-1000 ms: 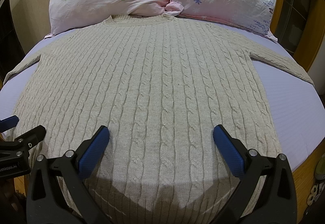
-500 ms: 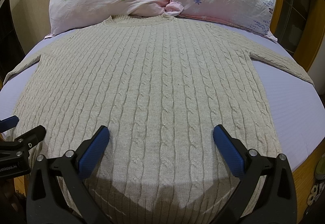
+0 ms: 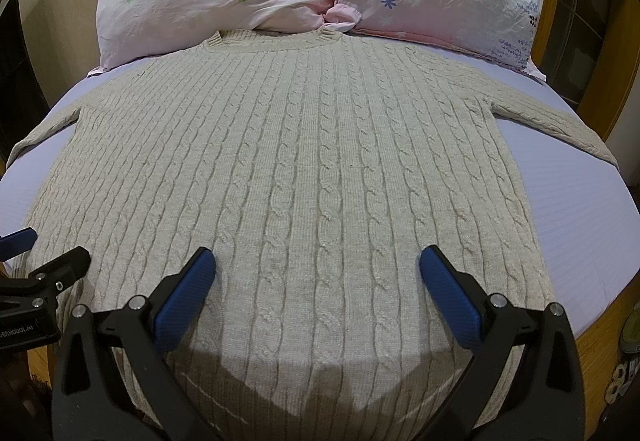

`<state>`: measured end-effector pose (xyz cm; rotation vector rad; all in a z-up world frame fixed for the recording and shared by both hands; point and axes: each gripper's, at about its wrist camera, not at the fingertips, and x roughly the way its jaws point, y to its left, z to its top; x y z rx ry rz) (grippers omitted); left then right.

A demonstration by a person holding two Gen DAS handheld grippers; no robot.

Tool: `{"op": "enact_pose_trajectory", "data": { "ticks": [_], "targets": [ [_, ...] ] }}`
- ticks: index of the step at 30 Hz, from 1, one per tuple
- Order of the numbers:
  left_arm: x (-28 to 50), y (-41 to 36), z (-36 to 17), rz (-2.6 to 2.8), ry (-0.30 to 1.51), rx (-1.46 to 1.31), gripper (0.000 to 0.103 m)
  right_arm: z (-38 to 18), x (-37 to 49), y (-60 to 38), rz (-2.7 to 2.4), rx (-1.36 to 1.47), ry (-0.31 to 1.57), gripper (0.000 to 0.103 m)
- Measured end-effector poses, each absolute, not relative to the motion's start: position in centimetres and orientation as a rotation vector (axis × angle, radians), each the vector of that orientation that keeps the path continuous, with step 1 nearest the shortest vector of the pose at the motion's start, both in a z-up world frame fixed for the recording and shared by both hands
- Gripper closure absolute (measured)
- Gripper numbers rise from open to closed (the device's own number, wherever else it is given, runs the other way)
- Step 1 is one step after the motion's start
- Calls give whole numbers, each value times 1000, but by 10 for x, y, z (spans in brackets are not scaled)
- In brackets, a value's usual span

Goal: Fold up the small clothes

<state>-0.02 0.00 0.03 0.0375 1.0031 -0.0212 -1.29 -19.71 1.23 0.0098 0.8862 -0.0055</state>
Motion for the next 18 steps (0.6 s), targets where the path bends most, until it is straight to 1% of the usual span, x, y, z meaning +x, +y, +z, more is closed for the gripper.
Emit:
{"op": "enact_pose_trajectory", "data": {
  "ticks": [10,16,18],
  "targets": [
    [0,0,0,-22,1003,40,1,19,-8,-189,-5,10,879,2],
    [-4,-1,-2,-24,961,45,1,24,-8,-201,123,-15,784,2],
    [-3,0,2,-27,946,49,1,34,-6,-225,159,71,771,2]
  ]
}}
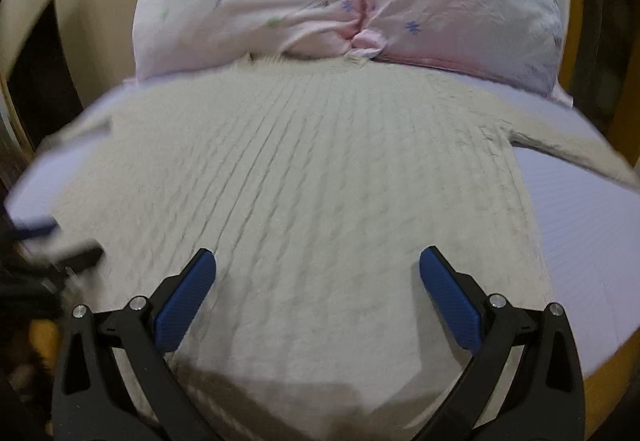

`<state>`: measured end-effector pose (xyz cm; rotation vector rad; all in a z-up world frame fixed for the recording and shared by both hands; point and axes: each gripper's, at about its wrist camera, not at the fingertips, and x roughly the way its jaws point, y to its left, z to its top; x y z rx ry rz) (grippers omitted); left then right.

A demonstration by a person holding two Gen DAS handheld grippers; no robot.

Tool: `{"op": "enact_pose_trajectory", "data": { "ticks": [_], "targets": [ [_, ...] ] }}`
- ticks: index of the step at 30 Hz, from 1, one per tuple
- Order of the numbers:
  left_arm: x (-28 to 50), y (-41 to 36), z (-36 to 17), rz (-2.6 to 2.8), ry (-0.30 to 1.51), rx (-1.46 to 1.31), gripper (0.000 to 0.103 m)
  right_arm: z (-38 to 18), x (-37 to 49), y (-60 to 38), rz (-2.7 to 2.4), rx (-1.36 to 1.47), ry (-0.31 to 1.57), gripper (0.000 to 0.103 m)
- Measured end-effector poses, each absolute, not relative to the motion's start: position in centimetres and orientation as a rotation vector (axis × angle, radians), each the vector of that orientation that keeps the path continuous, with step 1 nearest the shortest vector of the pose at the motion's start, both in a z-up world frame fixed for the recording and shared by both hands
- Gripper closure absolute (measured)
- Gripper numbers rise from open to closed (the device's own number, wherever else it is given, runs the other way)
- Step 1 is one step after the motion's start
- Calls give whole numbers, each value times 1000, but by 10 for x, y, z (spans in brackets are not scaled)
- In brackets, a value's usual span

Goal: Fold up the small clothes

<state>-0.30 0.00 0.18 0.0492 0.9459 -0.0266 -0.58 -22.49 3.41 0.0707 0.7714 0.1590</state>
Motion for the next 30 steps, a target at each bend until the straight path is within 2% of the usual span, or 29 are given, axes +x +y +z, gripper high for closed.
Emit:
{"op": "enact_pose_trajectory", "data": {
  "ticks": [3,6,8,12,15,16,19,21,22,23,26,30],
  "targets": [
    [-4,0,1,-53,923,57,1,76,5,-316,55,308,639,2],
    [-3,3,6,-101,848,48,1,90,24,-407,-144,468,607,5],
    [-2,7,12,-121,791,30,1,86,40,-469,-274,581,627,31],
    [-2,20,28,-144,654,-22,1,57,64,-577,-508,809,674,41],
    [4,32,38,-179,607,-62,1,36,80,-618,-569,915,710,55],
    [8,37,40,-188,608,-84,1,33,83,-624,-585,935,714,62],
    [19,62,41,-200,616,-189,1,28,93,-638,-612,974,680,65],
    [24,84,39,-214,611,-283,1,27,99,-644,-618,980,664,72],
    [26,94,39,-220,605,-329,1,24,104,-647,-628,977,655,87],
    [28,105,38,-222,600,-371,1,22,98,-657,-634,977,651,94],
    [34,140,37,-159,599,-461,1,37,98,-647,-644,884,619,97],
    [39,193,39,-94,572,-550,1,113,120,-557,-466,532,504,97]
  ]
}}
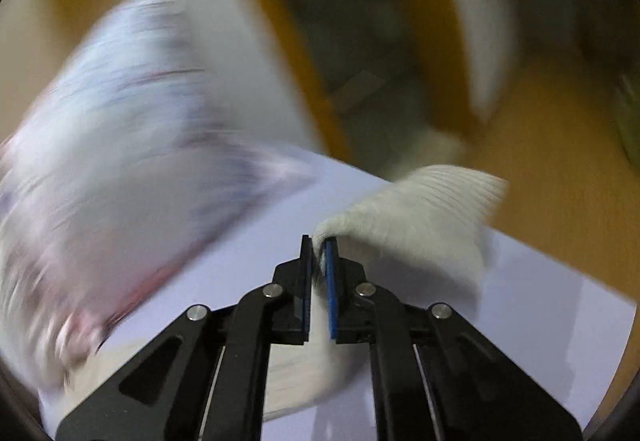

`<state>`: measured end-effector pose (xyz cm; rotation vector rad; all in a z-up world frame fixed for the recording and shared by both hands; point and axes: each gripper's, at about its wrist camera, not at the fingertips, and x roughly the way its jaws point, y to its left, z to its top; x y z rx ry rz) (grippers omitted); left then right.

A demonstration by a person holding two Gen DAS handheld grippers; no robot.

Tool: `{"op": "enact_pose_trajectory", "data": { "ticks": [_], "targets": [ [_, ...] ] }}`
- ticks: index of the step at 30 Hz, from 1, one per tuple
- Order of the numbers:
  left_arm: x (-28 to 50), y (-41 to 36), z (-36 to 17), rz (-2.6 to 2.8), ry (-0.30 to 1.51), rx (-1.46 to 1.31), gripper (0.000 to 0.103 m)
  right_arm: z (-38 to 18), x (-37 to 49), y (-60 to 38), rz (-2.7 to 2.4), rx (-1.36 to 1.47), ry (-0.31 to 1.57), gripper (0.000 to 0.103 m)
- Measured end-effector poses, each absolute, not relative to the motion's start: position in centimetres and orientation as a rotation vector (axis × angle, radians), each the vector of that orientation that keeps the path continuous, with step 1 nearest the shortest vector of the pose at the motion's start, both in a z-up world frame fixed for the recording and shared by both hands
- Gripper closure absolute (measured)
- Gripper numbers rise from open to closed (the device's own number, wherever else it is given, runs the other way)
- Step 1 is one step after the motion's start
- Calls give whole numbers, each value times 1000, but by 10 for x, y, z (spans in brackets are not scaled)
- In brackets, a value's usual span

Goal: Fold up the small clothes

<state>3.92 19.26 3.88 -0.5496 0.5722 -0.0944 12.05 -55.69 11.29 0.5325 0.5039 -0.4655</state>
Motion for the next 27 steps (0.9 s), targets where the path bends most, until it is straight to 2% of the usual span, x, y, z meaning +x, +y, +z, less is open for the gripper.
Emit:
{"op": "enact_pose_trajectory", "data": {
  "ticks": [3,6,9,12,13,15,16,17,19,23,27],
  "targets": [
    [43,227,38,-21,577,-635,1,163,135,-453,-212,349,429,97],
    [48,257,32,54,592,-728,1,181,149,-348,19,200,420,97],
    [56,275,27,114,606,-766,1,159,164,-230,290,63,536,95],
    [62,293,21,154,617,-807,4,108,172,-138,511,-22,789,86],
    [62,298,18,158,616,-828,8,95,168,-121,541,-39,838,78],
    [66,313,14,175,614,-875,13,92,157,-121,551,-5,814,61],
    [68,320,12,188,614,-894,16,96,155,-127,540,18,794,46],
    [71,328,9,204,614,-916,20,101,151,-140,519,52,769,39],
    [77,341,4,232,621,-950,23,111,142,-168,486,113,738,37],
    [87,366,-1,274,597,-1035,36,114,138,-211,402,148,731,32],
    [100,386,-3,330,583,-1089,42,103,143,-236,366,173,735,31]
  ]
}}
